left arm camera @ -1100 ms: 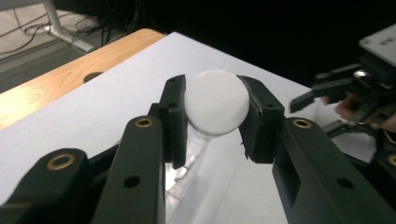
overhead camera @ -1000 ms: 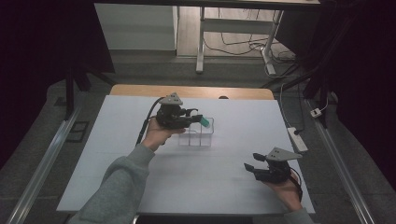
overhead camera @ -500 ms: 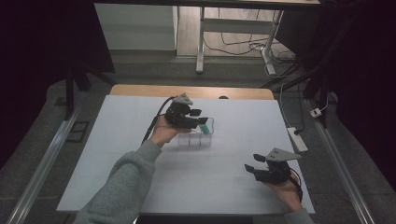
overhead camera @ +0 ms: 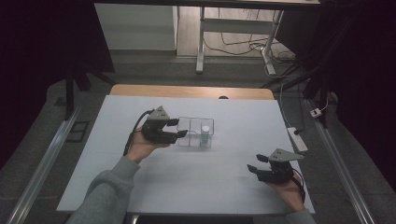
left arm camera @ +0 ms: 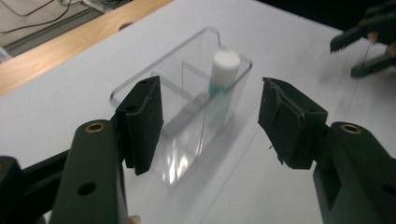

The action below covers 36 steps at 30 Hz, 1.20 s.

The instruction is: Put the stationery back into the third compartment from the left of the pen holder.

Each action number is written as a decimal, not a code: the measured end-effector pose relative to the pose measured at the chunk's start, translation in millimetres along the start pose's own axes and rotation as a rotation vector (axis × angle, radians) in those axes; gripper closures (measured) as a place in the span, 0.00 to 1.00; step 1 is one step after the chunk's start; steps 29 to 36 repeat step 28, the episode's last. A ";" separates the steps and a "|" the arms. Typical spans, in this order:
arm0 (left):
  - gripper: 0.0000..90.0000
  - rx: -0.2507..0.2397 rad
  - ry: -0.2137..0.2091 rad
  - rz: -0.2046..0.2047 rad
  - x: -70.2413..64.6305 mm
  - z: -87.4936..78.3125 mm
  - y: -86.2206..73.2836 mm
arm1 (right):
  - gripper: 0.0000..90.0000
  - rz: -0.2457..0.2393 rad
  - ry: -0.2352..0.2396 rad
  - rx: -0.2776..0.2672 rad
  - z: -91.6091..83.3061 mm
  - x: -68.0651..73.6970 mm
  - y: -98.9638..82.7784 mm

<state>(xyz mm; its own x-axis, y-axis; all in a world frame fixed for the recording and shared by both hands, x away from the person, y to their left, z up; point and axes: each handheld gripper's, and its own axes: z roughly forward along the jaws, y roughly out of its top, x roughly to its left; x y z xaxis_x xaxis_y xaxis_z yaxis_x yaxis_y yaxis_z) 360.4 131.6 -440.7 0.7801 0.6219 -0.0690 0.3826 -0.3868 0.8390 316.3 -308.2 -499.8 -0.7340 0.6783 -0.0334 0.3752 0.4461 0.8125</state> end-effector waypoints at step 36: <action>0.43 0.043 0.065 -0.084 -7.6 -69.4 -112.4 | 0.41 -0.020 0.004 -0.007 0.3 -1.5 1.9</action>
